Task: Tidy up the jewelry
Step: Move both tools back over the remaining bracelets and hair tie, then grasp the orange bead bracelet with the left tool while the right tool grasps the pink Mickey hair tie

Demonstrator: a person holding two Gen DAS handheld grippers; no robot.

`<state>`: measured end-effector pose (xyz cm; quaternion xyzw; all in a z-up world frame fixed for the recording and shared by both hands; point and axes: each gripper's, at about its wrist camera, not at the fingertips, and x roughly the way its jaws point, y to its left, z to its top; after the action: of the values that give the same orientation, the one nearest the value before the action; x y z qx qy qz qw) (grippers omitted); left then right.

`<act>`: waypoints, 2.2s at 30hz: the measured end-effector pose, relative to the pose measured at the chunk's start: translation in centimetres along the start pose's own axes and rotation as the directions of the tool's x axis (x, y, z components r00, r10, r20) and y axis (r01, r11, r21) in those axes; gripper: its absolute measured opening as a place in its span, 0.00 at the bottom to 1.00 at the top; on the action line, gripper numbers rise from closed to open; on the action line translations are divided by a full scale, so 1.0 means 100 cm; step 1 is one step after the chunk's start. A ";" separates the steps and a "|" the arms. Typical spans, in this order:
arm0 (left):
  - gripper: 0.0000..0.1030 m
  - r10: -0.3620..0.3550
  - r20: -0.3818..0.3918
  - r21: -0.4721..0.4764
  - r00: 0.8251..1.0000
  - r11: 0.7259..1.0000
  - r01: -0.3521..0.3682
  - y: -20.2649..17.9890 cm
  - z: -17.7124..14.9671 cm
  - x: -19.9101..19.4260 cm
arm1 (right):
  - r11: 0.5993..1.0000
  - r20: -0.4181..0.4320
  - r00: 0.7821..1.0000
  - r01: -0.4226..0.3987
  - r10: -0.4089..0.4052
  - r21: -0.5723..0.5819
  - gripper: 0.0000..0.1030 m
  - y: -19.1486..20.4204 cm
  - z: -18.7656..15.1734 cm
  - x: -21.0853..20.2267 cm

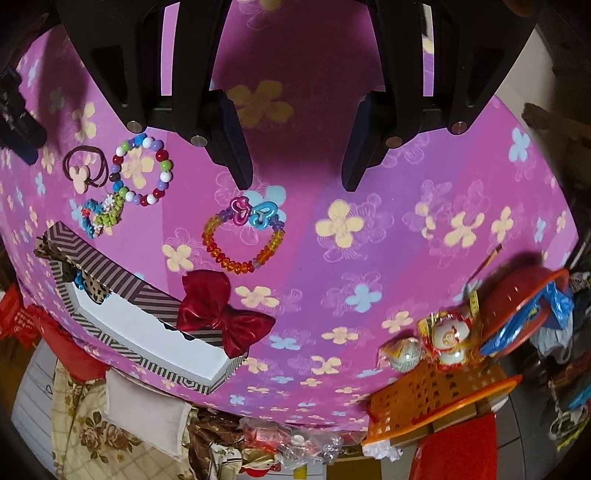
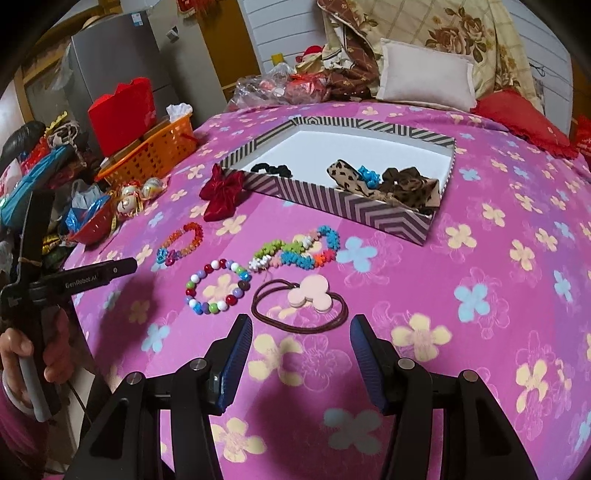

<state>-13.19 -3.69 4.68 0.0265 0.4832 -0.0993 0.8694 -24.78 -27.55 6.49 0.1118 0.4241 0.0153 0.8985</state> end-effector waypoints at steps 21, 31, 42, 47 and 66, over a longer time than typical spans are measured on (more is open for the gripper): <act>0.48 -0.087 -0.043 0.000 0.995 0.996 0.087 -0.023 -0.011 0.002 | 0.997 -0.017 0.998 0.060 -0.061 -0.047 0.52 -0.003 0.003 0.023; 0.48 -0.093 -0.045 -0.049 0.995 0.995 0.091 -0.009 -0.006 0.004 | 0.991 -0.042 0.997 0.055 -0.060 -0.123 0.52 0.004 0.014 0.053; 0.48 -0.094 -0.055 -0.072 0.994 0.993 0.090 -0.004 -0.004 0.014 | 0.981 -0.015 0.995 0.092 -0.096 -0.169 0.36 0.006 0.011 0.061; 0.48 -0.088 -0.057 -0.073 0.995 0.994 0.083 -0.002 -0.001 0.019 | 0.985 -0.023 0.996 0.083 -0.087 -0.152 0.36 0.005 0.006 0.054; 0.48 0.001 -0.018 0.042 1.000 0.999 0.000 -0.005 0.050 0.058 | 0.993 -0.027 0.999 0.045 -0.048 -0.107 0.36 -0.001 0.002 0.049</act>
<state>-6.15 -5.74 2.50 0.0458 0.4887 -0.1089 0.8644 -21.50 -27.09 2.92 0.0538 0.4384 0.0187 0.8970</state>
